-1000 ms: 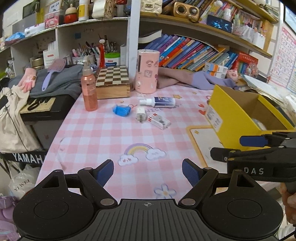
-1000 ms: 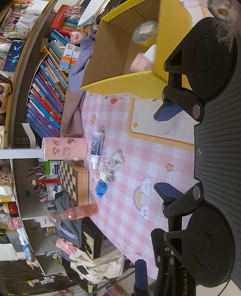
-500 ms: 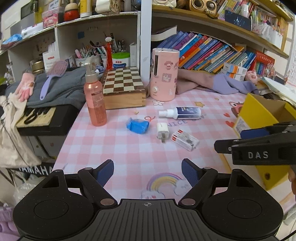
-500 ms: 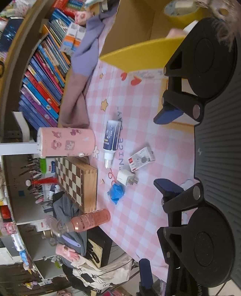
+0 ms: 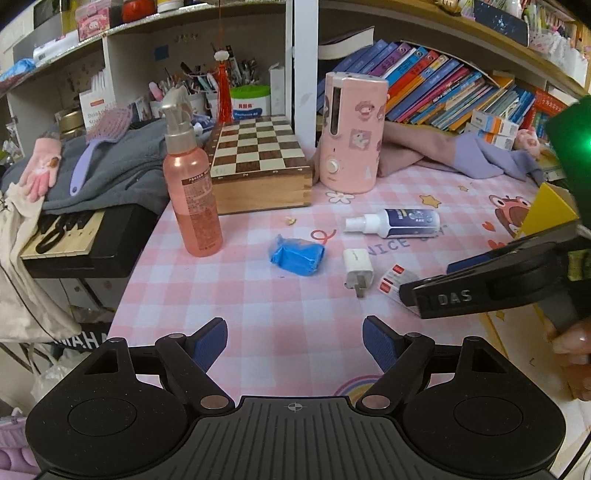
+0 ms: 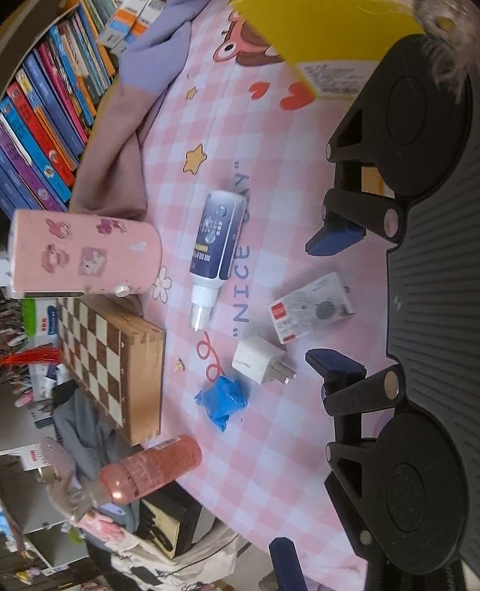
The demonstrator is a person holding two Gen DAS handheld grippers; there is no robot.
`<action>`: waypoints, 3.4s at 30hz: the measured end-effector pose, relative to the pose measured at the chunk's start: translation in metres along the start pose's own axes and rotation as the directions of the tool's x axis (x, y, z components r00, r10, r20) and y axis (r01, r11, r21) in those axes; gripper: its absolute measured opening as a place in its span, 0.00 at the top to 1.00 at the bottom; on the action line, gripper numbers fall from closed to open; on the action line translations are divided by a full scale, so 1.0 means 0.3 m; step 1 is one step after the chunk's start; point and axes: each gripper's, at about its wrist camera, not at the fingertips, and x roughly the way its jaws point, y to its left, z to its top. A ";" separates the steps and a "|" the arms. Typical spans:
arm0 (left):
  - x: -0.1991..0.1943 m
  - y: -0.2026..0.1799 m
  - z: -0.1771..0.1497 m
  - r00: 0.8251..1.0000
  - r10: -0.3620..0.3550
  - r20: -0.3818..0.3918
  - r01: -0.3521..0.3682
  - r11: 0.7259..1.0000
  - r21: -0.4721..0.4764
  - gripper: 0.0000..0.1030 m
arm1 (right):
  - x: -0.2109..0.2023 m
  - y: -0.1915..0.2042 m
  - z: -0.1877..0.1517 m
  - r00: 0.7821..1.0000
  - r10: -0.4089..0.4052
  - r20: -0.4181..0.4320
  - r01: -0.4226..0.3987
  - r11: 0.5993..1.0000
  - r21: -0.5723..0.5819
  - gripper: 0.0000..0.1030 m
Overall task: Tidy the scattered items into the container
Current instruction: 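Grasp the white plug with the left tool while the right tool grasps the white card package, then lift the plug and card package with both tools and carry them toward the box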
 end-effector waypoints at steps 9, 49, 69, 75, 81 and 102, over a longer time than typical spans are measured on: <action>0.073 -0.006 0.042 1.000 -0.018 -0.011 0.018 1.000 0.018 0.21 | 0.069 -0.022 0.020 1.000 0.005 -0.031 -0.005 1.000 -0.007 0.73; 0.022 -0.139 0.073 0.993 -0.114 0.032 0.110 0.988 0.110 0.77 | -0.300 -0.075 -0.087 0.983 -0.019 0.182 -0.020 0.978 0.208 0.73; -0.429 -0.125 -0.114 0.974 -0.172 0.150 0.160 0.983 0.086 0.77 | -0.608 0.057 -0.357 0.960 0.015 0.280 -0.045 0.994 0.103 0.73; -0.531 -0.153 -0.175 0.965 -0.209 0.158 0.198 0.977 0.085 0.77 | -0.695 0.060 -0.462 0.957 0.002 0.291 -0.040 0.991 0.125 0.73; -0.612 -0.213 -0.232 0.954 -0.255 0.156 0.239 0.964 0.114 0.77 | -0.782 0.043 -0.584 0.955 -0.023 0.294 -0.024 0.988 0.153 0.73; -0.676 -0.569 -0.357 0.875 -0.482 -0.038 0.470 0.828 0.304 0.77 | -1.015 -0.140 -1.000 0.945 -0.260 0.198 0.159 0.896 0.415 0.73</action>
